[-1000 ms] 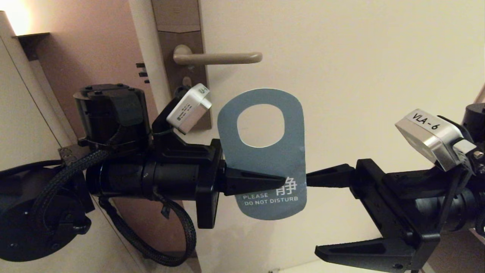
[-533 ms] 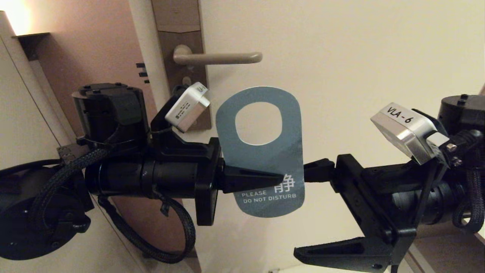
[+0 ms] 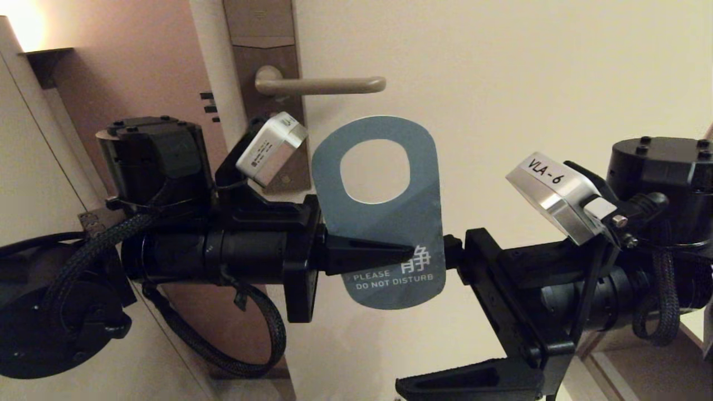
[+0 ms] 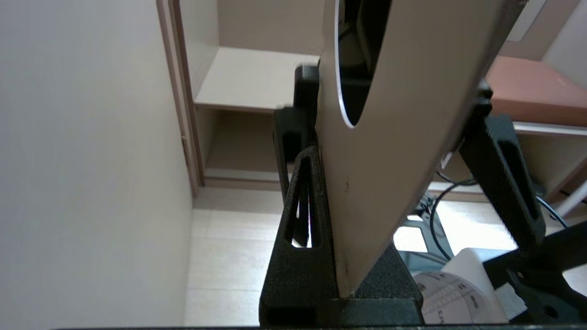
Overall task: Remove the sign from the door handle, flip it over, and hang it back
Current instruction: Hand it to the other hand
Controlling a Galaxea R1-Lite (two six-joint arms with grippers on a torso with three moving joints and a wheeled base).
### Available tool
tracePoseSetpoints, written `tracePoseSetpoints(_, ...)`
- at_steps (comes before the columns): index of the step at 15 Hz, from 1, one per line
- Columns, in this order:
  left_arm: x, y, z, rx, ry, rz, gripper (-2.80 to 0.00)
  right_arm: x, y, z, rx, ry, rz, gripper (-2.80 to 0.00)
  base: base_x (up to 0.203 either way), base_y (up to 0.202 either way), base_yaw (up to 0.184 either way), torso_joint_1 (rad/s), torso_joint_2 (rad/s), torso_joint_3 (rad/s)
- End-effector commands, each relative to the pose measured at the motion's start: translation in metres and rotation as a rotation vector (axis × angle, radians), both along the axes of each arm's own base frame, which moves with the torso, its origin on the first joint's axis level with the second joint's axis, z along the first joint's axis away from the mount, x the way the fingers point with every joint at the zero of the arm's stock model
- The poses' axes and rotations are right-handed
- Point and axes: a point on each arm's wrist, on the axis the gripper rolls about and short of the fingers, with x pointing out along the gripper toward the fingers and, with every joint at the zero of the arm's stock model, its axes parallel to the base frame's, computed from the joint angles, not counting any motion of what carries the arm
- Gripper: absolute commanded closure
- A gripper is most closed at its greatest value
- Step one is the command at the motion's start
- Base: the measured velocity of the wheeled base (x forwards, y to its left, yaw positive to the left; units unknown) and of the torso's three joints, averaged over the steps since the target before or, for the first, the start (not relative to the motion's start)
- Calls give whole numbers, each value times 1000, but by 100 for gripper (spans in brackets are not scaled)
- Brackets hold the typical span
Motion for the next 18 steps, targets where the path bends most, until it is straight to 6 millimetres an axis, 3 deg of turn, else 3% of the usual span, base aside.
tracePoseSetpoints(1,1,-1,0,-4,2,-5,0,1,2,-1,1,0,9,-280,0,0,0,0,0,0)
tracePoseSetpoints(18,-1,-2,10,-60,-66,-11,0,9,13,1,25,-7,12,-280,0,0,0,0,0,0)
